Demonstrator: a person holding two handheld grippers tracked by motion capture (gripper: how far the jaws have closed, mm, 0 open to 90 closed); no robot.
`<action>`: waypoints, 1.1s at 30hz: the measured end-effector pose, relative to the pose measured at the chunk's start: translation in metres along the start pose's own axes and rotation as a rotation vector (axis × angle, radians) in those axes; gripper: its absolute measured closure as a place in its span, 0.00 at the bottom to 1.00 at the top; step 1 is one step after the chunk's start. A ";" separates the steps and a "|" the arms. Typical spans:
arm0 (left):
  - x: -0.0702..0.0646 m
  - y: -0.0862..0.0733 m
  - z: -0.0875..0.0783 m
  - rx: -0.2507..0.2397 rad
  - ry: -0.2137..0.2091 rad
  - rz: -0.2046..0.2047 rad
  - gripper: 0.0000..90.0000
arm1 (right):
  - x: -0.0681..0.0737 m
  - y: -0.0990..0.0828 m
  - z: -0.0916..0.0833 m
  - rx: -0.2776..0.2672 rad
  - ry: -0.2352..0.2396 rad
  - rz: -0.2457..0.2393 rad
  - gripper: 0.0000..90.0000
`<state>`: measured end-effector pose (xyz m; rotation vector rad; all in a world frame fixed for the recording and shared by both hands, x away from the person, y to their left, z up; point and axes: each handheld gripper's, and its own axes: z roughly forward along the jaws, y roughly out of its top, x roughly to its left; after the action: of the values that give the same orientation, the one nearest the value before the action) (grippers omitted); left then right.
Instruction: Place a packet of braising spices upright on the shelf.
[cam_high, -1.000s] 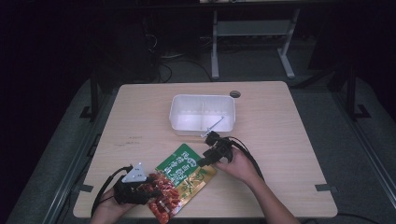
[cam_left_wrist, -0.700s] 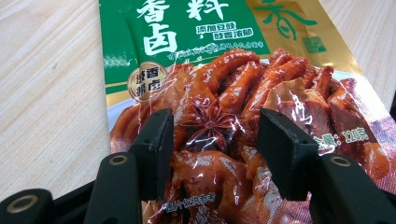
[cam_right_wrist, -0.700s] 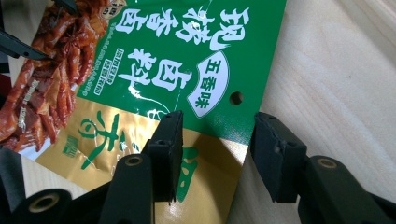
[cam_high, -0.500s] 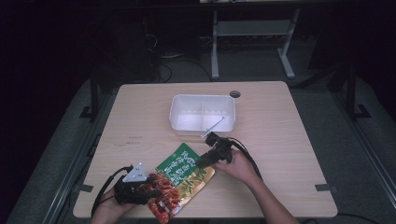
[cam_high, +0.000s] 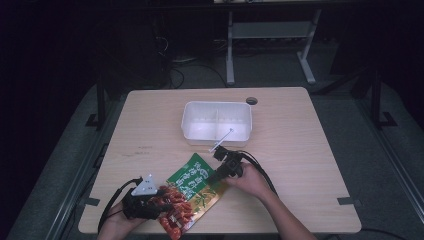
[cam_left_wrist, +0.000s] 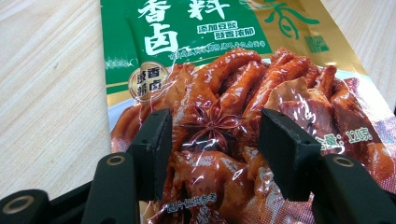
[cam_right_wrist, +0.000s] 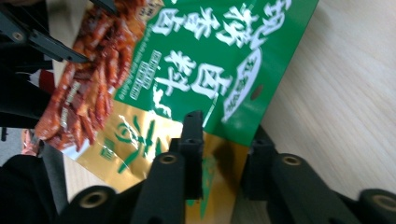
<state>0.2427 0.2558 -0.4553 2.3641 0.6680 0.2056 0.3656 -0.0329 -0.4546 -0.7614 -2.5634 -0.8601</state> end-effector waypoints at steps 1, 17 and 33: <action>0.000 0.000 0.000 0.002 0.001 0.004 0.47 | 0.001 0.002 -0.001 -0.006 0.008 0.009 0.92; 0.010 -0.006 -0.020 -0.106 0.096 -0.053 0.32 | 0.011 0.005 -0.022 -0.100 0.080 0.030 0.99; 0.017 -0.011 -0.030 -0.164 0.130 -0.090 0.30 | 0.040 0.022 -0.056 -0.168 0.110 -0.017 1.00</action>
<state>0.2432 0.2879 -0.4398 2.1725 0.7862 0.3632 0.3538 -0.0382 -0.3837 -0.7192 -2.4276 -1.1017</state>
